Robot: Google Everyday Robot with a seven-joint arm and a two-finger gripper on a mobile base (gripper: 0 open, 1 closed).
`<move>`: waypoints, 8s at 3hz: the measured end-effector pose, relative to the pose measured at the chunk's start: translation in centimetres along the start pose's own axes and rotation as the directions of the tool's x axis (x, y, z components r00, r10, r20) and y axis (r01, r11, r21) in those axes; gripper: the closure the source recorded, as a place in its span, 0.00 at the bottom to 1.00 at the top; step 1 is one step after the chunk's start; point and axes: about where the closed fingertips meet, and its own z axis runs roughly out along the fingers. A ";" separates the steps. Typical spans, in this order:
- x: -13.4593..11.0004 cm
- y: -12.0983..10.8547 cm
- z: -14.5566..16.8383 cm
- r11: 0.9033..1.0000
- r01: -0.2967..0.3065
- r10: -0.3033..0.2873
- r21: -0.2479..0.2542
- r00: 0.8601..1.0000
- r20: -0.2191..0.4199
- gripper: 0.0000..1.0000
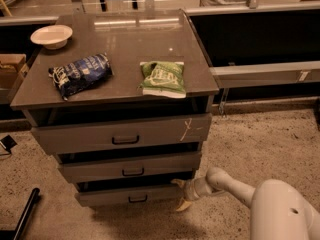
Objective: Open bottom drawer
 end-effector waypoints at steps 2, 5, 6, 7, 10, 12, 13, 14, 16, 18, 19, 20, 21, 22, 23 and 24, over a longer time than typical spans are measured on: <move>-1.0 2.2 0.7 0.999 0.003 -0.002 -0.033 1.000 0.021 0.00; 0.7 4.2 1.6 0.992 -0.047 0.043 -0.118 0.999 -0.031 0.41; 0.1 4.0 1.0 0.992 -0.047 0.043 -0.118 0.999 -0.031 0.45; -0.3 3.9 0.7 0.992 -0.046 0.043 -0.118 0.999 -0.031 0.45; 0.2 4.3 0.9 0.989 -0.069 0.062 -0.128 0.996 -0.058 0.00; 1.6 7.4 -1.2 0.979 -0.120 0.093 -0.167 0.983 -0.157 0.20; 1.7 9.8 -2.5 0.973 -0.115 0.082 -0.200 0.982 -0.168 0.44; 1.0 11.7 -3.6 0.970 -0.077 0.052 -0.231 0.992 -0.113 0.46; -1.0 13.0 -5.1 0.962 0.024 -0.035 -0.272 0.999 -0.036 0.44; -2.8 8.2 -3.9 0.970 -0.003 -0.006 -0.245 0.999 -0.036 0.78; -0.9 5.6 -0.2 0.970 -0.082 0.074 -0.227 0.996 -0.043 0.80; 0.8 5.8 3.8 0.963 -0.158 0.149 -0.219 0.987 -0.058 0.65; 1.5 5.8 5.1 0.968 -0.181 0.165 -0.175 0.981 -0.099 0.42; 1.3 8.7 3.7 0.973 -0.178 0.155 -0.148 0.976 -0.153 0.11; 1.1 8.7 3.6 0.973 -0.177 0.154 -0.147 0.975 -0.158 0.00; 0.0 9.6 1.8 0.974 -0.172 0.163 -0.146 0.984 -0.073 0.00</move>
Offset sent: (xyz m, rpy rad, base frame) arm -0.0225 0.0106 -0.0020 0.0147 0.0220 0.0284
